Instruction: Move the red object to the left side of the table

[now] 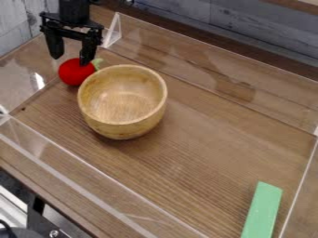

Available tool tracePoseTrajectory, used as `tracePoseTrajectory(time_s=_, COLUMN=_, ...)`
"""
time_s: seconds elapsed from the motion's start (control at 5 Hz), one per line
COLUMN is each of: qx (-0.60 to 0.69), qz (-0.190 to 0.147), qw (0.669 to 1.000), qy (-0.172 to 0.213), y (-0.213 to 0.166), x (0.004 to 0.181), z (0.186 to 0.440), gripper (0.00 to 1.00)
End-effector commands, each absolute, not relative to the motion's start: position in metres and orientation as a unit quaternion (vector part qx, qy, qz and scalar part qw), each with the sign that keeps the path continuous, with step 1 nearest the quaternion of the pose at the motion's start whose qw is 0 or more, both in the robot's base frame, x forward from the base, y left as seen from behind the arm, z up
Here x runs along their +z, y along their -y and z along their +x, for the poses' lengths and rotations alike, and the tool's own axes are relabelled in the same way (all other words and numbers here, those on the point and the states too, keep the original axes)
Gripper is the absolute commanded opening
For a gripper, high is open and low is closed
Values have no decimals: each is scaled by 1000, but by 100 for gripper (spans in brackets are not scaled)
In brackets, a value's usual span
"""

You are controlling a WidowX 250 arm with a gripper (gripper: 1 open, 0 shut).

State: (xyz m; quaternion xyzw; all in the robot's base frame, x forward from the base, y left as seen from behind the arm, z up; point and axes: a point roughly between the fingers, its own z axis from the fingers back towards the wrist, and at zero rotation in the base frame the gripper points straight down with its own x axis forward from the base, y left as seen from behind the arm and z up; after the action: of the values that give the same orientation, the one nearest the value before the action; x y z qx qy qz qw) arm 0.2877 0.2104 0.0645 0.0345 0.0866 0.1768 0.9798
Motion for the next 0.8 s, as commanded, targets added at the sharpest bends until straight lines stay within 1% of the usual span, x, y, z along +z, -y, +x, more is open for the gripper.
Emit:
tracePoseTrajectory(time_s=0.0, qx=187, qz=46, qw=980, qy=-57, y=-214, x=79, z=298, gripper=100)
tracePoseTrajectory(time_s=0.6, qx=205, qz=48, qw=976, qy=-55, y=-213, x=75, z=306, gripper=100)
